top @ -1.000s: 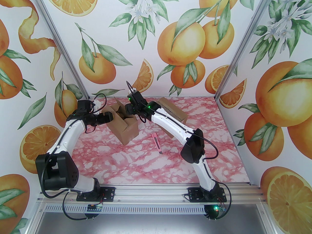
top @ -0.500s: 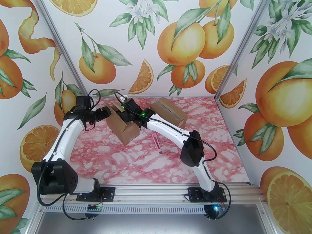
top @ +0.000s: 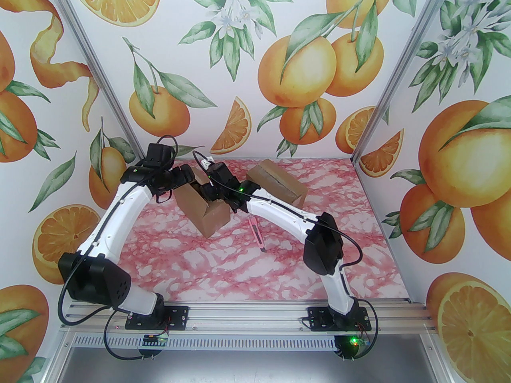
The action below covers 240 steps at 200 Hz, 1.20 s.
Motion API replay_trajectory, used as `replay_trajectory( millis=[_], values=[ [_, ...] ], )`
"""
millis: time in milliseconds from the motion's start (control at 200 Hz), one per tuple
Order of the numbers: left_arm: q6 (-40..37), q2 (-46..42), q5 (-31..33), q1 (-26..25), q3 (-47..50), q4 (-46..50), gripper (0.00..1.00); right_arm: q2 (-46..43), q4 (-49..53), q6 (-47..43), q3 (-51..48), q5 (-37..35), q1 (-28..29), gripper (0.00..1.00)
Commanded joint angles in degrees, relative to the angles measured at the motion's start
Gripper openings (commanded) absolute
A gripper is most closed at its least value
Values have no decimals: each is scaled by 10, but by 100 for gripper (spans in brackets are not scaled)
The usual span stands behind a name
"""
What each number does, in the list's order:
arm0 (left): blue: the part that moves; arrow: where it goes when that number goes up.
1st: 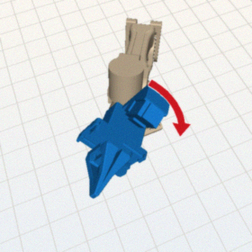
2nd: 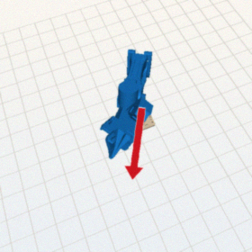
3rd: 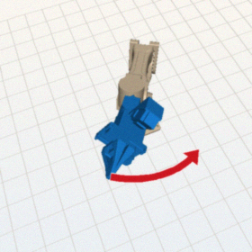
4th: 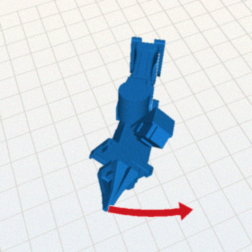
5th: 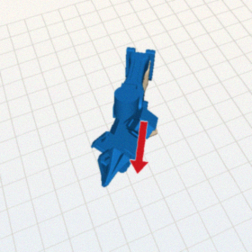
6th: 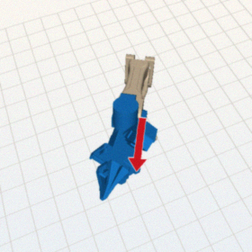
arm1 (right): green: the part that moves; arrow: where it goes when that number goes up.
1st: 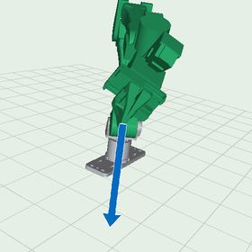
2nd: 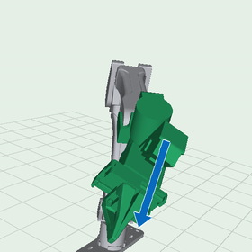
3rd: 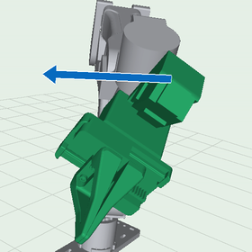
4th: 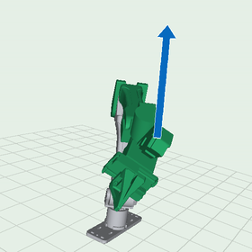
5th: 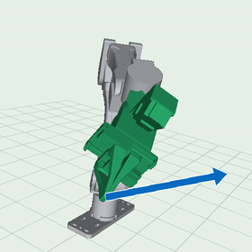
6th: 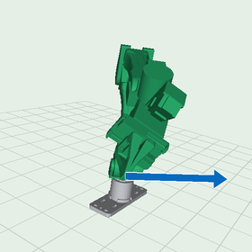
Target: Unpack the express box
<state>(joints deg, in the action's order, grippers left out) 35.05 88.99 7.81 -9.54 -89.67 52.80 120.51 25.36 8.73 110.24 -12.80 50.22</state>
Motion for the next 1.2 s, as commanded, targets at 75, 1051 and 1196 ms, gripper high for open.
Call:
replay_trajectory(
  millis=[75,1051,1196],
  values=[
    [39,16,74,-16,-26,38,88,-31,-33,17,-25,-3,-4,63],
    [-12,14,50,2,0,34,41,-31,-23,29,-2,-1,-15,64],
    [-23,-5,24,20,5,14,26,-41,-5,35,19,7,-17,65]
  ],
)
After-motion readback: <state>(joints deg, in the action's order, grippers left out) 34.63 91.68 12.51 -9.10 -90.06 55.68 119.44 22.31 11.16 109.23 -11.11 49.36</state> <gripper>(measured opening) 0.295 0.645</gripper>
